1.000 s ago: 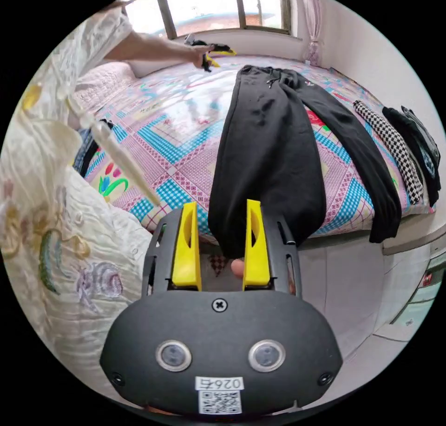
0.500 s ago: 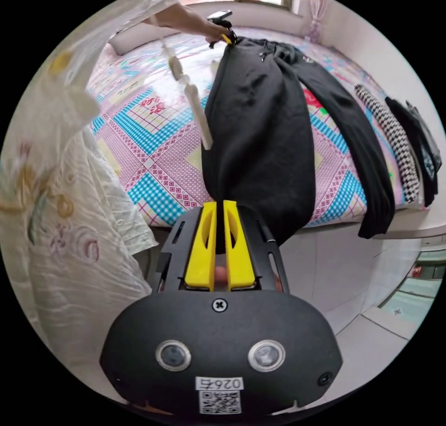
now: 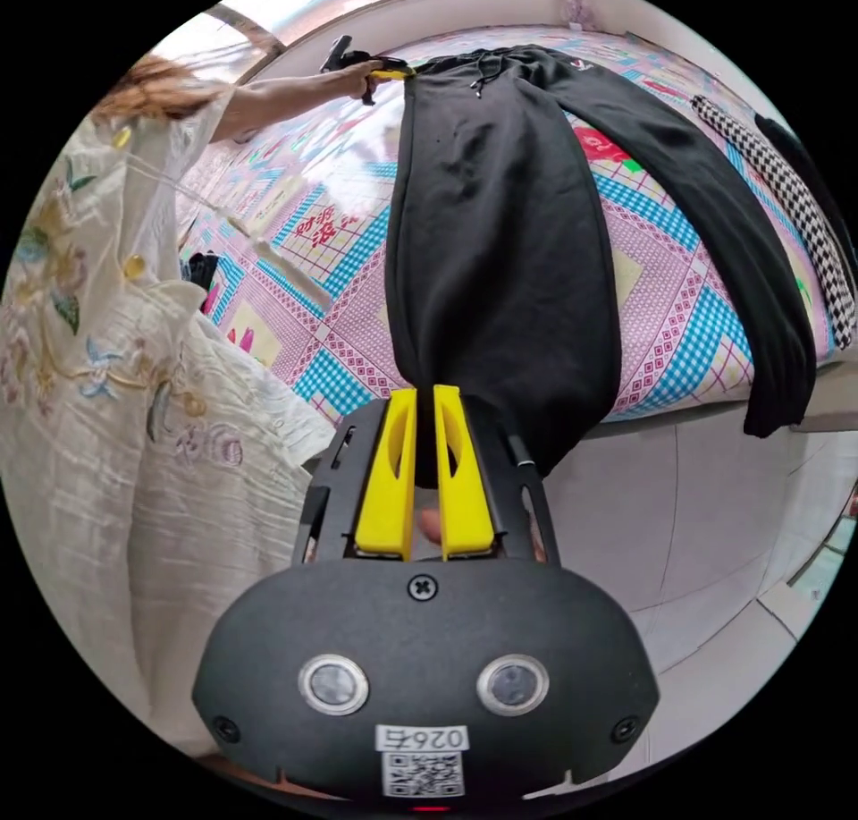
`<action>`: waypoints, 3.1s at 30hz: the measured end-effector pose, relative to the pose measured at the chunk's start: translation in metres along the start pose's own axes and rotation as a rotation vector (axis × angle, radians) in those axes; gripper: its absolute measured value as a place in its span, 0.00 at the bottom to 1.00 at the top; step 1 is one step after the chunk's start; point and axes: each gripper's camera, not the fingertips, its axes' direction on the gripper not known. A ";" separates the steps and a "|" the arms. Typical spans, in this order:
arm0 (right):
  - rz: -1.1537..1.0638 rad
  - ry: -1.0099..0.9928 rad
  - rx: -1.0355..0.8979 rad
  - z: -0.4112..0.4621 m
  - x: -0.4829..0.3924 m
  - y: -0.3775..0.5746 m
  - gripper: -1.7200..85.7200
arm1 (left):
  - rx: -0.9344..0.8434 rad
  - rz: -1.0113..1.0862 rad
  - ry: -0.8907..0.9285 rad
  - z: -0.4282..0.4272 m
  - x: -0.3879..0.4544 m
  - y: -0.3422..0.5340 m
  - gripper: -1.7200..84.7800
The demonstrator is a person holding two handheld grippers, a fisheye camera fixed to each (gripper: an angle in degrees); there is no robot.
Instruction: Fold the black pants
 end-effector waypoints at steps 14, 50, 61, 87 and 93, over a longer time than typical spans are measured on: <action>-0.043 0.113 -0.041 -0.048 -0.078 -0.011 0.01 | 0.055 -0.302 0.392 0.010 -0.074 0.078 0.02; 0.410 -0.854 0.504 -0.459 0.209 0.040 0.02 | 0.087 -0.303 0.277 -0.169 0.231 -0.042 0.04; 0.642 -0.774 0.460 -0.489 0.297 0.078 0.12 | -0.515 0.244 -0.515 0.016 0.497 -0.148 0.01; 0.166 -1.240 0.420 -0.619 0.204 0.062 0.02 | -0.150 0.019 0.753 -0.335 0.573 0.225 0.01; 0.251 -1.409 0.351 -0.608 0.177 0.088 0.03 | -0.016 0.002 0.810 -0.371 0.577 0.287 0.07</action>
